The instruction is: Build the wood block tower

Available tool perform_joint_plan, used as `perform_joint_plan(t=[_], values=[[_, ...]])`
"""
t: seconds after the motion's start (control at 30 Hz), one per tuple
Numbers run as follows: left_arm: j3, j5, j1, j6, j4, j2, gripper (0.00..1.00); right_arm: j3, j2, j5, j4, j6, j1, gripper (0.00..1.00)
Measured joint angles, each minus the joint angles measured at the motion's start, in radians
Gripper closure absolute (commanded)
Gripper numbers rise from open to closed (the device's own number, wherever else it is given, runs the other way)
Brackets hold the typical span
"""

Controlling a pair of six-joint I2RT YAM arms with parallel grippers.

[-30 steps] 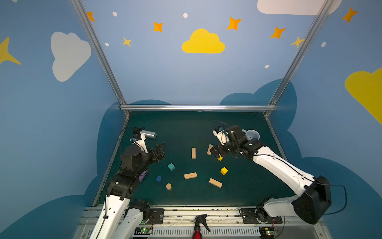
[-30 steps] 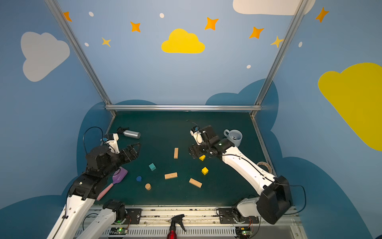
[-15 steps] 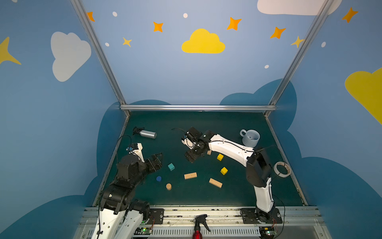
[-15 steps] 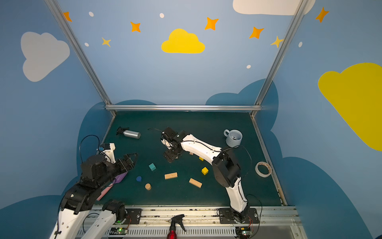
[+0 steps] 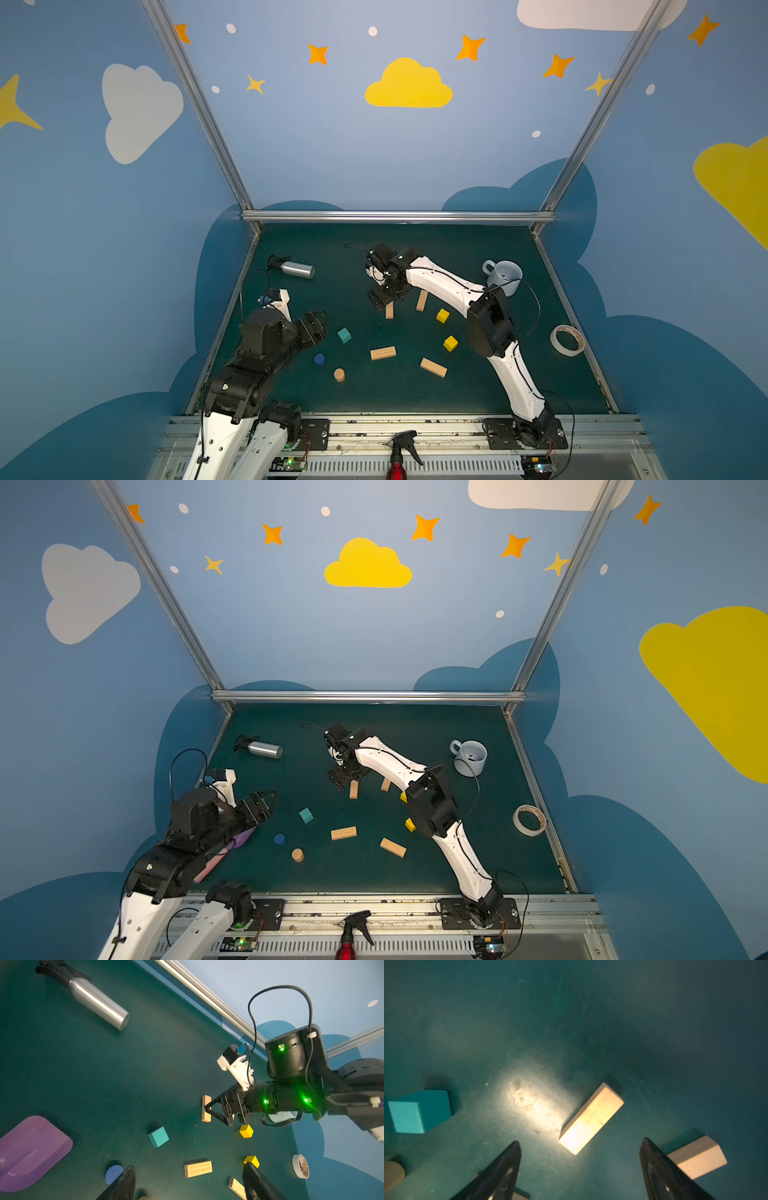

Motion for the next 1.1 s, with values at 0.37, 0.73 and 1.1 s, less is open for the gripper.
perform_joint_plan(t=[0.37, 0.73, 1.1], values=[[-0.048, 0.029, -0.067, -0.031, 0.030, 0.053, 0.31, 0.212, 0.121, -0.093, -0.028, -0.021, -0.054, 0.80], [-0.064, -0.029, -0.218, -0.053, 0.087, 0.189, 0.31, 0.305, 0.223, -0.176, -0.082, -0.033, -0.050, 1.00], [-0.054, -0.106, -0.294, -0.055, 0.105, 0.214, 0.30, 0.269, 0.225, -0.185, -0.110, -0.030, -0.072, 1.00]])
